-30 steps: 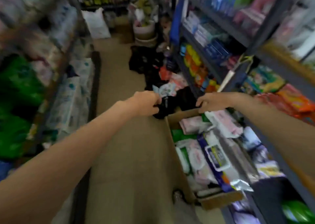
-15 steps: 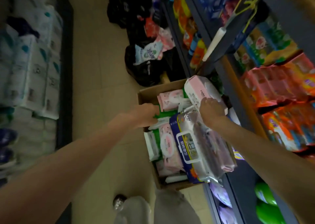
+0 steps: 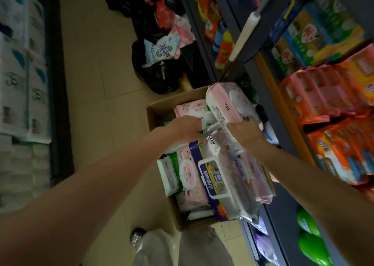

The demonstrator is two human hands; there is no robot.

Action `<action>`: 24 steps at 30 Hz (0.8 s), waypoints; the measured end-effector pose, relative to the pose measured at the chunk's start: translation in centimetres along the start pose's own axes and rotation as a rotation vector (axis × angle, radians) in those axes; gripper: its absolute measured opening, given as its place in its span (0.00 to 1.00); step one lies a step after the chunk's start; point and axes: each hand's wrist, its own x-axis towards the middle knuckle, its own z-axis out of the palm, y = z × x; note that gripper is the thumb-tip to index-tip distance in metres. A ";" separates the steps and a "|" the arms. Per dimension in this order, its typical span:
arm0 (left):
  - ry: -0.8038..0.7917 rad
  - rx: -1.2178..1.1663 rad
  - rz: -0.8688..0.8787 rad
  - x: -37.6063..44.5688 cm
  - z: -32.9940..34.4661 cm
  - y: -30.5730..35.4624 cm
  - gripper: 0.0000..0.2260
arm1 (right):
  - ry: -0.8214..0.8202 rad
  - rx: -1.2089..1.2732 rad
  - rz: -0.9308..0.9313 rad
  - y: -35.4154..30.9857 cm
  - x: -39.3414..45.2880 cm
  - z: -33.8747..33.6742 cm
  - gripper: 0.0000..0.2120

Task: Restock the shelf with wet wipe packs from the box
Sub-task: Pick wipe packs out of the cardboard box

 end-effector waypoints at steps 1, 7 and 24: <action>0.013 -0.013 0.002 0.3 0.1 -0.2 0.13 | -0.020 -0.132 -0.043 -0.1 -0.4 -1.1 0.13; 0.022 -0.002 0.002 0.2 0.7 -0.3 0.14 | -0.042 -0.264 -0.420 -1.2 0.4 -3.5 0.12; 0.031 -0.064 -0.029 1.1 3.0 -2.2 0.13 | -0.045 0.540 0.479 -2.2 1.1 -1.7 0.17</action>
